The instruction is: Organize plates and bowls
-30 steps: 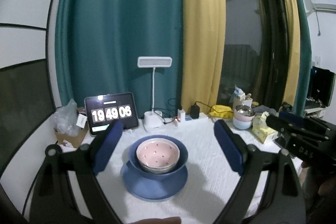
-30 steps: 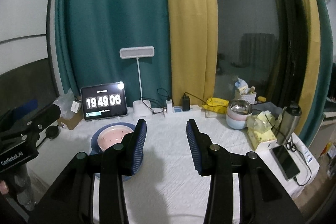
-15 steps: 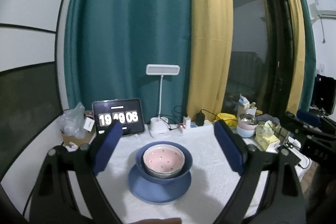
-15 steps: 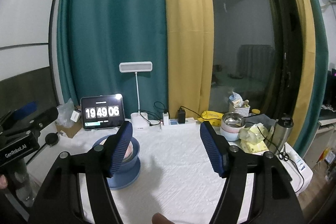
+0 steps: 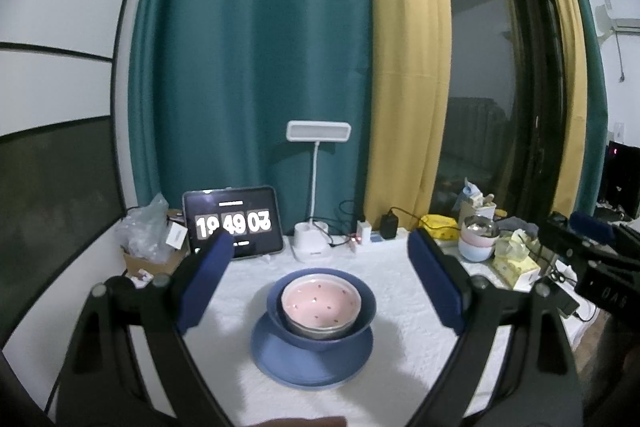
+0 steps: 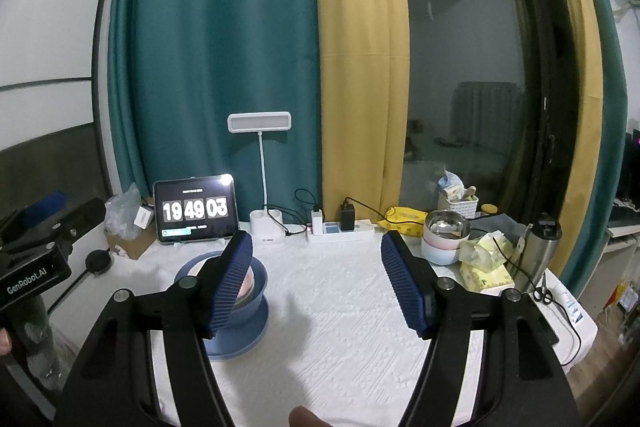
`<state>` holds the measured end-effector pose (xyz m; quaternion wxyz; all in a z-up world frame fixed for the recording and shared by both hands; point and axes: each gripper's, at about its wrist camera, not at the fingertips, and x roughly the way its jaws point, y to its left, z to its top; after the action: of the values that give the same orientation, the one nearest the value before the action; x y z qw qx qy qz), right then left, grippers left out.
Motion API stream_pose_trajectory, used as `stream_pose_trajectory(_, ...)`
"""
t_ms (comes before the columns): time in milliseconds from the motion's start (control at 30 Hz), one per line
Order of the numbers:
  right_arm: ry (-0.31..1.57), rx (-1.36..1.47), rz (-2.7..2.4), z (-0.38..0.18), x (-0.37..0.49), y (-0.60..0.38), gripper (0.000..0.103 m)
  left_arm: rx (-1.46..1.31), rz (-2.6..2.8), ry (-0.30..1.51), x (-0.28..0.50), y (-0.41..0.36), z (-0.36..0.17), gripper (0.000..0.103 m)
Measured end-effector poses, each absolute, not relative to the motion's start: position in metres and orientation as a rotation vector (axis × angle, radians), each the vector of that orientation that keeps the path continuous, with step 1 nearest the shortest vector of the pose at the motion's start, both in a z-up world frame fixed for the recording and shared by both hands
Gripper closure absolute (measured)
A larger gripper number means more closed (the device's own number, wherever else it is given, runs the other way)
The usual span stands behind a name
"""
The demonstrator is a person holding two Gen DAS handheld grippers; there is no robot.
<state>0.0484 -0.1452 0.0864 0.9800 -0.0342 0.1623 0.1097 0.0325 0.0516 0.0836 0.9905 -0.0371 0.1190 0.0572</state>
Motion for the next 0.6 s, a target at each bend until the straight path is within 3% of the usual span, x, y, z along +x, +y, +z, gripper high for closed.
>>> stream_pose_trajectory(600, 0.334, -0.065, 0.221, 0.0817, 0.0483, -0.1438, 0.033, -0.07, 0.115, 0.243, 0.0332, 0.0515, 0.082, 0.013)
